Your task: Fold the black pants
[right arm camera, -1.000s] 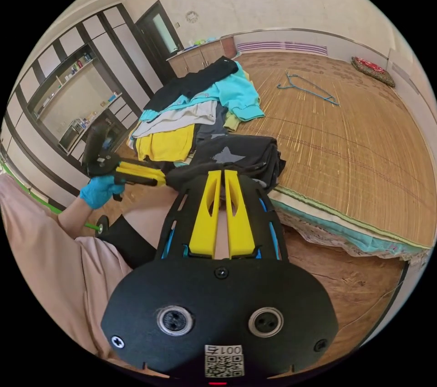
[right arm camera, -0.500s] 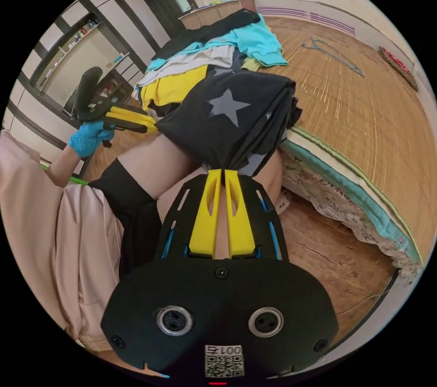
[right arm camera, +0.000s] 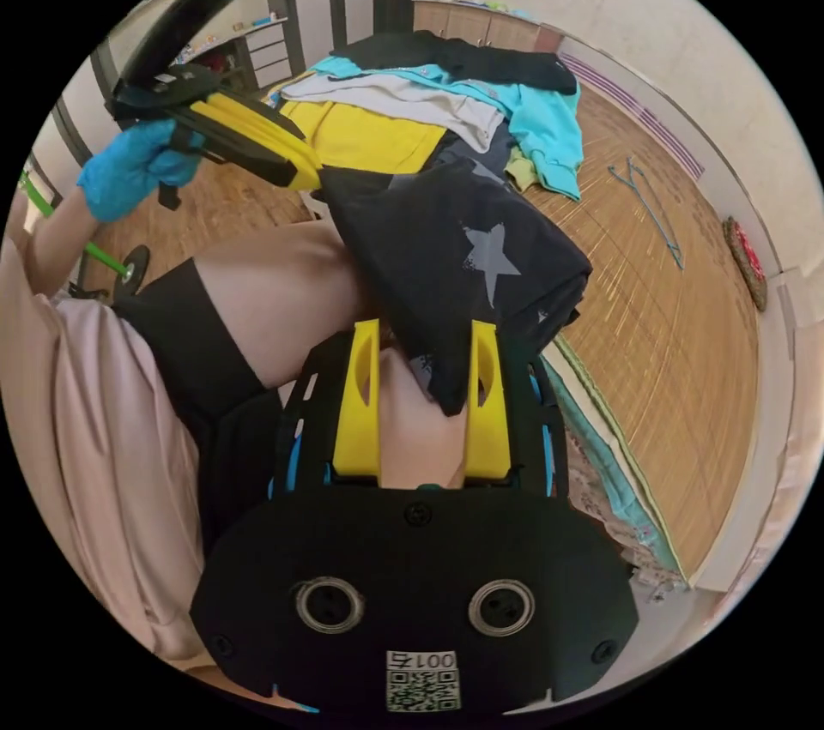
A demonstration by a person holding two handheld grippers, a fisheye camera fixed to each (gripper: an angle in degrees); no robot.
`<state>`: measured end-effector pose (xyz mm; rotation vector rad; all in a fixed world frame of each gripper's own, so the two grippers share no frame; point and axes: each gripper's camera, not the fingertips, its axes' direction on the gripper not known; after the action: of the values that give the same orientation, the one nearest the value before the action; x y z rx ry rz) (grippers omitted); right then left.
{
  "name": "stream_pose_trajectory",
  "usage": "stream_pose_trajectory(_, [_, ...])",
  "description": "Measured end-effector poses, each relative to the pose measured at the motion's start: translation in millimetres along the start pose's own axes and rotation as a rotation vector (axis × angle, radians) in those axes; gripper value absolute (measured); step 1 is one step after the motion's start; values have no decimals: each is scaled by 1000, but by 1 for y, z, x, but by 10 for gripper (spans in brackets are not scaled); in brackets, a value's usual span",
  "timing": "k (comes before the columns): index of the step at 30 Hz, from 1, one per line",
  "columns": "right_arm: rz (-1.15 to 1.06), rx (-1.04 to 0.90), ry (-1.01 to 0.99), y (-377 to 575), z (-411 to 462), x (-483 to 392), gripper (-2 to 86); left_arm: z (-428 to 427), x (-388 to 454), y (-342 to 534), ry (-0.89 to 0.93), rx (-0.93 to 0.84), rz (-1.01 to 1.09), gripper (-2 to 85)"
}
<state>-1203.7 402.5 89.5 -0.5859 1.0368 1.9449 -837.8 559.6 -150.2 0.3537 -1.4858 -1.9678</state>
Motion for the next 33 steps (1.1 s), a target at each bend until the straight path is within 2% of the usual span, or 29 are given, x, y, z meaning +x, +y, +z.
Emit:
stream_pose_trajectory(5, [-10,-24,118,-9,20,-7,119,-9,6,-7,7,8,-13,-15])
stream_pose_trajectory(11, [28,10,77,-21,20,-6,71,9,15,1,-62,-116,-78,-5])
stream_pose_trajectory(17, [104,50,-2,-32,7,14,64,-10,35,4,-157,-42,-92,21])
stream_pose_trajectory(21, [96,62,-6,-36,-1,26,64,-11,61,-12,-148,36,48,97])
stream_pose_trajectory(26, [87,61,-4,-36,-7,40,65,8,87,-36,-208,30,233,121])
stream_pose_trajectory(30, [107,72,-42,-29,-13,59,67,35,104,-49,-242,-71,368,113])
stream_pose_trajectory(33, [114,86,-70,-22,-17,74,69,49,118,-49,-363,-85,424,53])
